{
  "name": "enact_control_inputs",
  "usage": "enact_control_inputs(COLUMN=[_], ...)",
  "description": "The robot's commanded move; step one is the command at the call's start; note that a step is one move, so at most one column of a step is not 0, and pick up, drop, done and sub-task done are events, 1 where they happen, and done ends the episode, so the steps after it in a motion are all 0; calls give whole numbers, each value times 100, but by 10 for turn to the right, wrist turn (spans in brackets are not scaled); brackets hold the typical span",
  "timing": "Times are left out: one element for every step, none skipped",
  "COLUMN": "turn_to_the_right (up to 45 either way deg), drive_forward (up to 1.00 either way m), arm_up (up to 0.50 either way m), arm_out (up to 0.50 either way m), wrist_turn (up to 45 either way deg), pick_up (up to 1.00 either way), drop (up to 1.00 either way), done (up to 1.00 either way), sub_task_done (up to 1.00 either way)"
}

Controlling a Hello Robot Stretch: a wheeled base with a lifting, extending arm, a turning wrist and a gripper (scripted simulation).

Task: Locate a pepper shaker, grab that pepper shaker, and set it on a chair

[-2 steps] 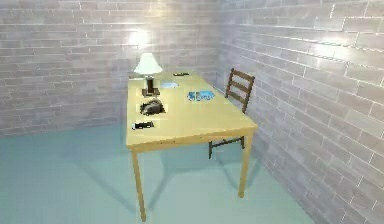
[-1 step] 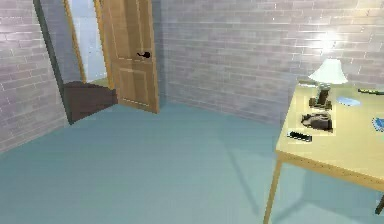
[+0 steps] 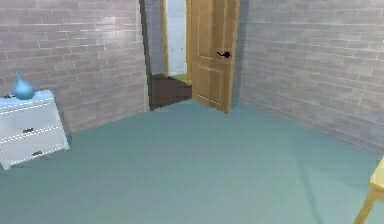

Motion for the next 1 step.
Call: enact_control_inputs(turn_to_the_right=[0], drive_forward=[100], arm_up=[0], arm_out=[0], wrist_turn=[0], pick_up=[0], drop=[0], done=[0], sub_task_done=[0])
